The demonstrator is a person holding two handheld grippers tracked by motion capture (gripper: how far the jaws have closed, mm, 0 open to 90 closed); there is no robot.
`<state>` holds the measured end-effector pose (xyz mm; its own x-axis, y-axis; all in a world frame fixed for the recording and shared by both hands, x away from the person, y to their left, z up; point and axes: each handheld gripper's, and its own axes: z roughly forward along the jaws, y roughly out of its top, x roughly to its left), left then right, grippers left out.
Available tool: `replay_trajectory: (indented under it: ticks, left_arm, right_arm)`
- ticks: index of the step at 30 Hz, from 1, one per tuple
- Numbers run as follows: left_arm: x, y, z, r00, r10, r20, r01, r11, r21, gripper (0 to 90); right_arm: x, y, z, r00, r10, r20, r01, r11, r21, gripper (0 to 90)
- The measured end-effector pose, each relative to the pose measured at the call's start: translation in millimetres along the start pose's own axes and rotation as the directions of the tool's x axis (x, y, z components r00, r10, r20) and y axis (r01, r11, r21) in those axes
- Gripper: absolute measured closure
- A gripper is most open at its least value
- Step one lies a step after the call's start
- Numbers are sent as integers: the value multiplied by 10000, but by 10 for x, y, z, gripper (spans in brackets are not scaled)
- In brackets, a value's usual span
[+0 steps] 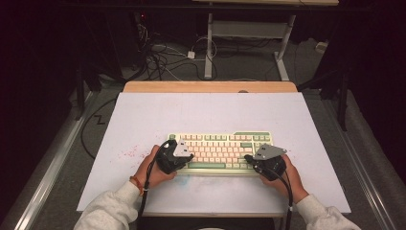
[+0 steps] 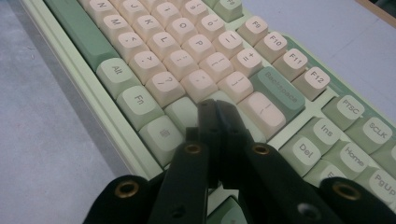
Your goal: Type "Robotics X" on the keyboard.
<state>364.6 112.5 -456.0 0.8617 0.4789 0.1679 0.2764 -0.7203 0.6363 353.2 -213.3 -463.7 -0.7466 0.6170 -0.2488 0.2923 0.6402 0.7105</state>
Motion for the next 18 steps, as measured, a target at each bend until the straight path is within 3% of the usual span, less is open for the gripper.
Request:
replay_trajectory:
  ticks: [11, 18]
  left_arm:
    - [12, 2, -23, 9998, 37, -174, -40, 9999, -142, 856]
    - [30, 1, -45, 9992, -47, -399, 34, 9995, -330, 798]
  right_arm:
    - [-1, 1, -3, 10000, -64, 15, 64, 10000, 4, 900]
    - [-14, 15, -16, 10000, -65, 19, 65, 10000, -45, 873]
